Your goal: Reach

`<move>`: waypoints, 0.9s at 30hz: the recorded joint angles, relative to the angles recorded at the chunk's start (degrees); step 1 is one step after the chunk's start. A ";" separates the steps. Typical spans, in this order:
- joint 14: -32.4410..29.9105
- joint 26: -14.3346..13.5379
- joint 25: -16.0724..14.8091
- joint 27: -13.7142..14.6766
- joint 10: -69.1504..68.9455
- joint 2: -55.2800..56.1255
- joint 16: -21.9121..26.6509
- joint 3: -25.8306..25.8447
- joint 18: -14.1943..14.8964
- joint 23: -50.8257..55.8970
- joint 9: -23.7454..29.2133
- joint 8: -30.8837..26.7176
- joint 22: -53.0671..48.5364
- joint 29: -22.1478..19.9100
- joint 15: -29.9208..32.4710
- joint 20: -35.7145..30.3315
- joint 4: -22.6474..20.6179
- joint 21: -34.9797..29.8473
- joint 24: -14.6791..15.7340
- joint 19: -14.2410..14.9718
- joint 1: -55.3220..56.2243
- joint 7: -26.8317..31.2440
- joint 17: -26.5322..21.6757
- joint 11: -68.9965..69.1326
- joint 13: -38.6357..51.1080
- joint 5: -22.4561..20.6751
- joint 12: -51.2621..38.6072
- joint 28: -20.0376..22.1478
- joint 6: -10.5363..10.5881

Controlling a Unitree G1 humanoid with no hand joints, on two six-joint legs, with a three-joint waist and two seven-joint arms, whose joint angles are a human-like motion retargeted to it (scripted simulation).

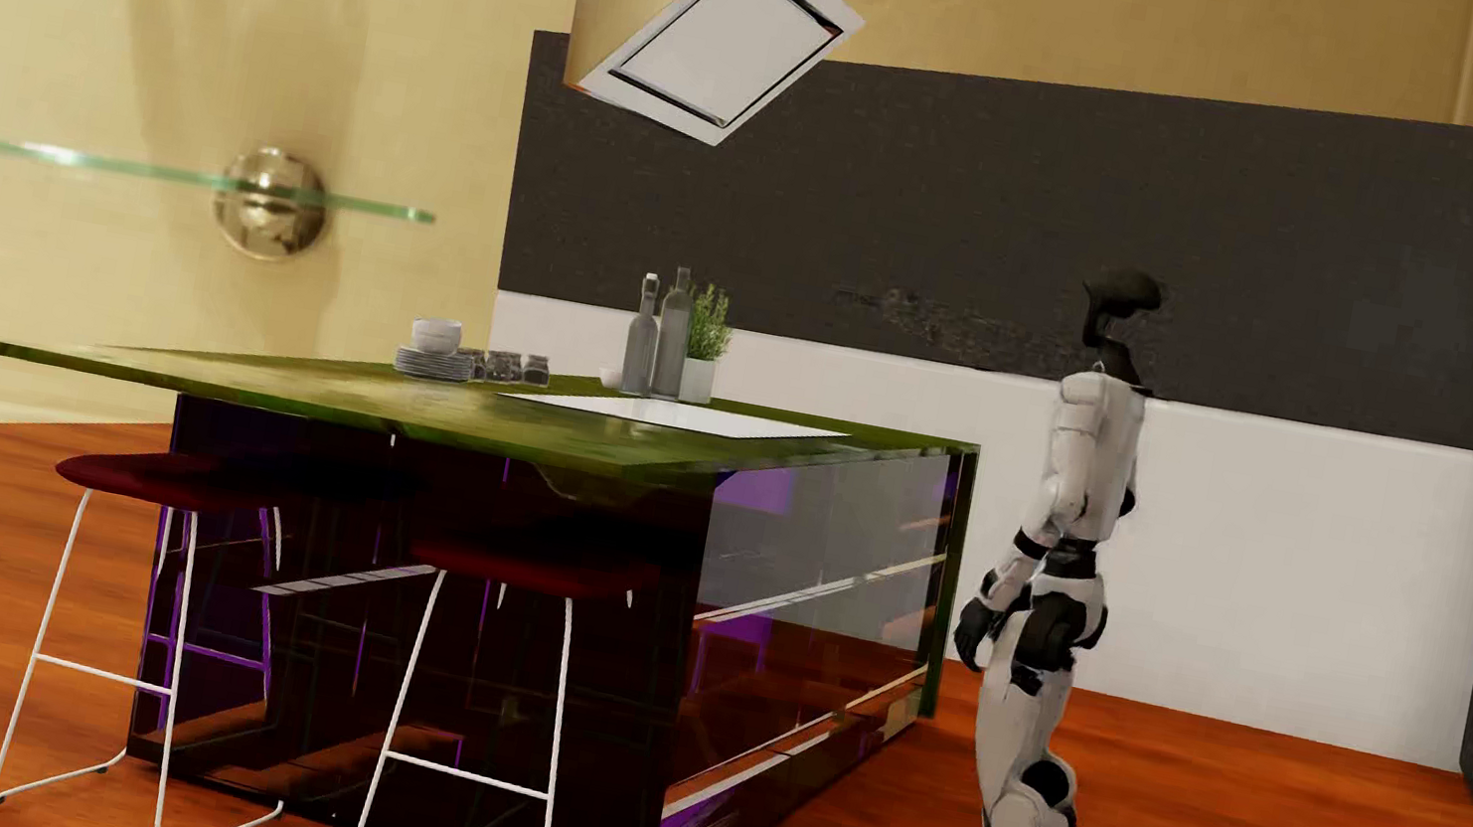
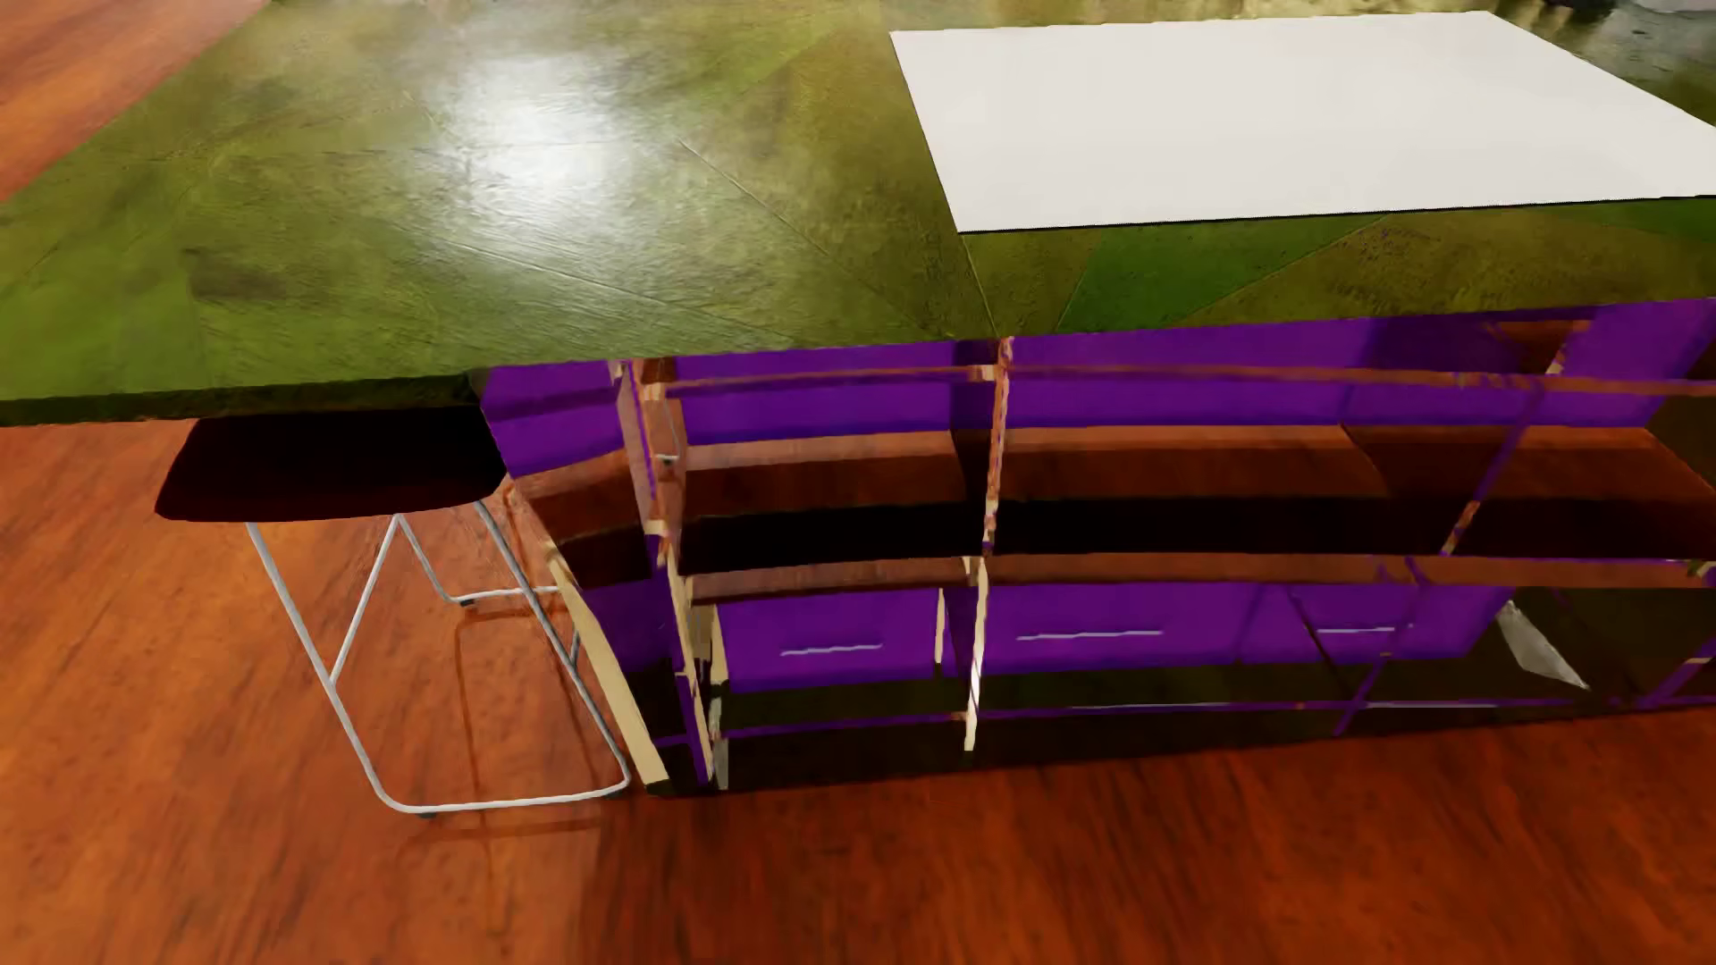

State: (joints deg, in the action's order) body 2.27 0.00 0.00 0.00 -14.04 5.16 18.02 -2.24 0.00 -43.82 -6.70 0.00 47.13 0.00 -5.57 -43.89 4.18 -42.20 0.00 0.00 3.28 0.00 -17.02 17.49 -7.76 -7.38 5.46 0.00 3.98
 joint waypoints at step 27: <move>0.78 0.00 0.00 0.00 1.16 -1.68 12.99 14.73 0.00 -7.79 2.88 0.00 24.02 0.00 11.95 -1.26 -0.36 -8.87 0.00 0.00 0.19 0.00 -10.94 -8.28 9.73 0.38 -92.89 0.00 12.70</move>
State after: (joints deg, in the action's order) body 3.05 0.00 0.00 0.00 -12.88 3.48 31.01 12.49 0.00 -51.60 -3.82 0.00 71.15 0.00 6.38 -45.16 3.83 -51.07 0.00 0.00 3.46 0.00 -27.96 9.21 1.97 -7.01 -87.42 0.00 16.68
